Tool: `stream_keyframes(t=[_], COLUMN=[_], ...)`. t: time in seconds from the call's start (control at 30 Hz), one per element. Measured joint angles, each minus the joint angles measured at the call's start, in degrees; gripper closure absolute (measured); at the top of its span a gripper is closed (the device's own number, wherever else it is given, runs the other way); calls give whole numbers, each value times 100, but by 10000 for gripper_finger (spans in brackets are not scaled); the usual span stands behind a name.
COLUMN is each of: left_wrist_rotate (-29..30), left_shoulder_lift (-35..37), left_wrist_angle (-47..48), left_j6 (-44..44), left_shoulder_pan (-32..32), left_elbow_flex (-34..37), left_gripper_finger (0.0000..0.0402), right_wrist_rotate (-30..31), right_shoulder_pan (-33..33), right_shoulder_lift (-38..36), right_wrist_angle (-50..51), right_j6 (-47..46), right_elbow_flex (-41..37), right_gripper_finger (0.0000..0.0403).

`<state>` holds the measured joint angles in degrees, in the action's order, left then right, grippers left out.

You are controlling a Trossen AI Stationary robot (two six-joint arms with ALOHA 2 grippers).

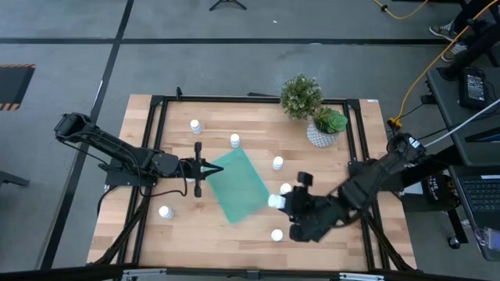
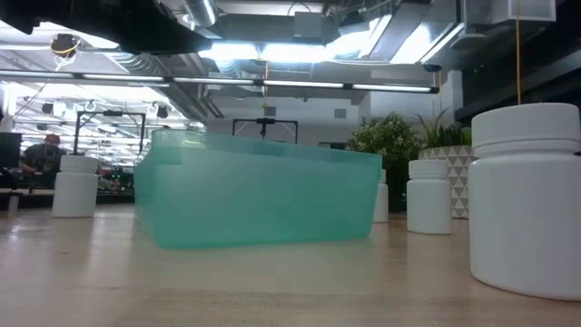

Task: Pick and place pill bottles into a basket
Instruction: Put the white medicine bottle into the green bin

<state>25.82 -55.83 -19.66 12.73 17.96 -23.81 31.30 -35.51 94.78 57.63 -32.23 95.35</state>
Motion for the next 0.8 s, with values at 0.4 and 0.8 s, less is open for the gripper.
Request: stream_keyframes(t=[0.4, 0.8], left_wrist_rotate=[-153, -174], left_shoulder_lift=[1, 2], left_wrist_angle=[9, -4], left_j6=[-1, 105], left_shoulder_pan=[0, 0], left_elbow_flex=[0, 0], left_gripper_finger=[395, 395], right_wrist_rotate=[-1810, -1935], right_shoulder_pan=[1293, 1646], right_shoulder_lift=[-6, -1313], right_wrist_angle=[-2187, -6690], right_j6=[2290, 3441], right_elbow_flex=[-706, -3935], right_gripper_finger=[253, 253])
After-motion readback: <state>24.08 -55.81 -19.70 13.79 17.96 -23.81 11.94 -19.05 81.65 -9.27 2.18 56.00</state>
